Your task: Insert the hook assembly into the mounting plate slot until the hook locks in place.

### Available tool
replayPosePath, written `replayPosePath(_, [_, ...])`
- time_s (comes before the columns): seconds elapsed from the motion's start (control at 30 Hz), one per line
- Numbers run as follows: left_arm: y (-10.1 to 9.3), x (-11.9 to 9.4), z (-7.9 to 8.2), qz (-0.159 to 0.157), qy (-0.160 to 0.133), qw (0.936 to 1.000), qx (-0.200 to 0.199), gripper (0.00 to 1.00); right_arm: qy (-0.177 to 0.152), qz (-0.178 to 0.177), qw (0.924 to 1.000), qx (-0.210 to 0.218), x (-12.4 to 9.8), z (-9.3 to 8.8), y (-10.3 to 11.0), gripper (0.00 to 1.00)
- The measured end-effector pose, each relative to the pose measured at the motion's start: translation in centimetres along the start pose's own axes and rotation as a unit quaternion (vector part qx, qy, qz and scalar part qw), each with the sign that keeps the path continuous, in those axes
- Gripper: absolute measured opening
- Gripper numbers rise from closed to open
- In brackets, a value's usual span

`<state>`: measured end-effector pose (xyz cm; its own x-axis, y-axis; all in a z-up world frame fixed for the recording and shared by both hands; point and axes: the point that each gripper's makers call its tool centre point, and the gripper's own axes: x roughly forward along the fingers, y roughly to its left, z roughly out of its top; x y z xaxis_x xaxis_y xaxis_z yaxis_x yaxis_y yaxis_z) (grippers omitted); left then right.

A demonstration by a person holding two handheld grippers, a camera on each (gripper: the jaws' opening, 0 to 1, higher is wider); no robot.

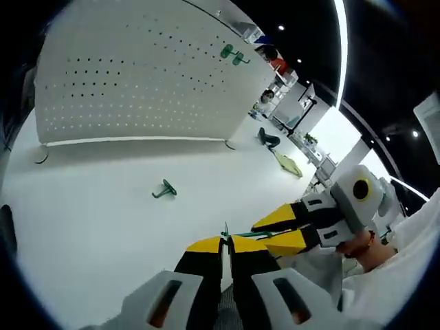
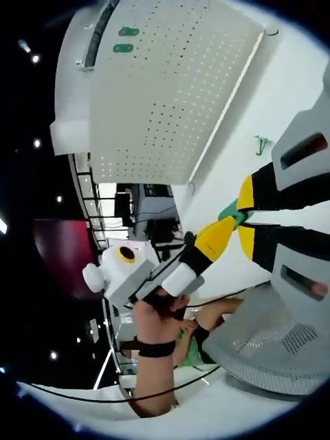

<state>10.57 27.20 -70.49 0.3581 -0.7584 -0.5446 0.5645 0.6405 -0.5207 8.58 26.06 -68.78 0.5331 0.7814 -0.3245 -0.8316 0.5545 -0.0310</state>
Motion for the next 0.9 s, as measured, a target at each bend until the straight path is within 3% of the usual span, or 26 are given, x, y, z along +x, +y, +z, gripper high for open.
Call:
replayPosePath(0.13, [0.4, -0.6, -0.3, 0.008, 0.013, 0.9999, 0.0, 0.03, 0.015, -0.002, 0.9996, -0.025, 1.0, 0.1, 0.5, 0.04])
replayPosePath(0.23, [0.7, -1.0, -0.5, 0.019, 0.023, 0.9995, 0.008, 0.03, 0.04, -0.005, 0.9965, -0.073, 1.5, 0.0, 1.0, 0.04])
replayPosePath(0.33, [1.0, -1.4, -0.7, 0.027, 0.032, 0.9991, 0.009, 0.03, 0.041, -0.005, 0.9972, -0.063, 2.0, 0.0, 1.3, 0.04])
replayPosePath(0.5, [1.1, -2.0, -1.3, 0.031, 0.046, 0.9985, -0.001, 0.03, 0.07, -0.009, 0.9917, -0.107, 2.5, -0.3, 2.0, 0.03])
replayPosePath(0.6, [1.1, -2.3, -1.6, 0.03, 0.05, 0.9983, 0.003, 0.03, 0.075, -0.008, 0.9913, -0.108, 2.9, -0.4, 2.6, 0.03])
replayPosePath(0.67, [1.0, -2.6, -1.8, 0.026, 0.054, 0.9982, -0.001, 0.03, 0.088, -0.008, 0.9869, -0.135, 3.0, -0.6, 2.8, 0.02])
replayPosePath(0.9, [0.3, -3.1, -2.5, 0.024, 0.066, 0.9975, 0.009, 0.03, 0.1, -0.015, 0.9857, -0.135, 3.1, -0.8, 3.9, 0.02])
